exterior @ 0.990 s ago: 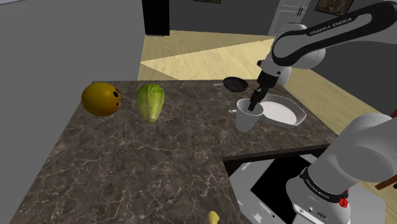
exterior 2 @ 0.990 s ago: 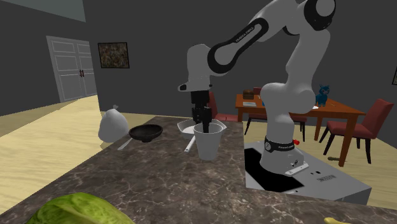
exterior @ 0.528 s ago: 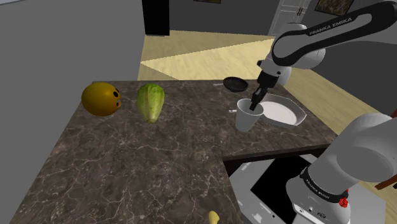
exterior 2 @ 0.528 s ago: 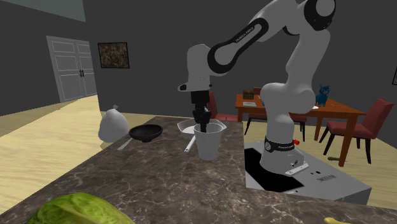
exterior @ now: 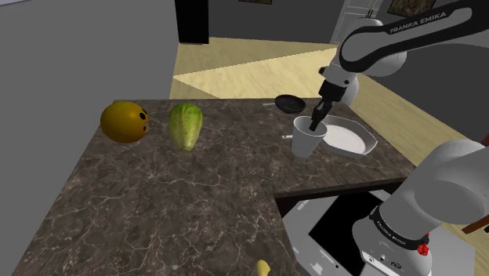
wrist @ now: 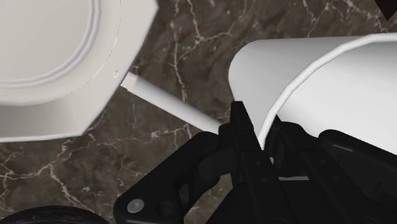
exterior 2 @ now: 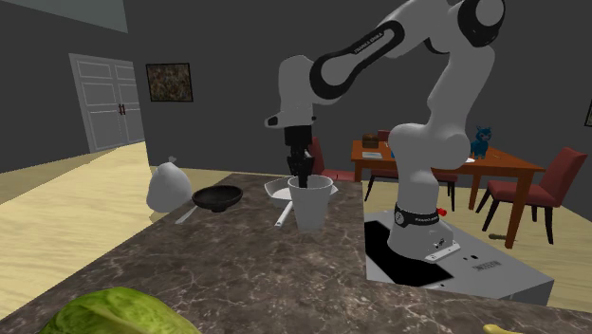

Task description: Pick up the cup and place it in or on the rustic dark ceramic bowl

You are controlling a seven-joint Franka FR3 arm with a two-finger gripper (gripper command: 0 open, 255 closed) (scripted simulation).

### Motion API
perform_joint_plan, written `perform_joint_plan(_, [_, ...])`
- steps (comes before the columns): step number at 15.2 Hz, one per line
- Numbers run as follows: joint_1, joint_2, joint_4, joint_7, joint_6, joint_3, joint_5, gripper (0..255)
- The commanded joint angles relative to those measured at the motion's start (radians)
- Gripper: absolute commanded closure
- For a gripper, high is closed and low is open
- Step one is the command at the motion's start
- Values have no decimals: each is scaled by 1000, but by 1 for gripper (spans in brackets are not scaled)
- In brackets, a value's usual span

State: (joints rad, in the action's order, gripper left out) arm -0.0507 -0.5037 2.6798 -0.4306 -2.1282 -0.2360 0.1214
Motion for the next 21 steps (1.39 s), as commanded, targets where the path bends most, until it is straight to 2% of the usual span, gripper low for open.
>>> perform_joint_plan(1, [-3, -20, -17, 9, 36, 4, -5, 255])
perform_joint_plan(21, [-8, -103, -229, 70, 326, 28, -19, 255])
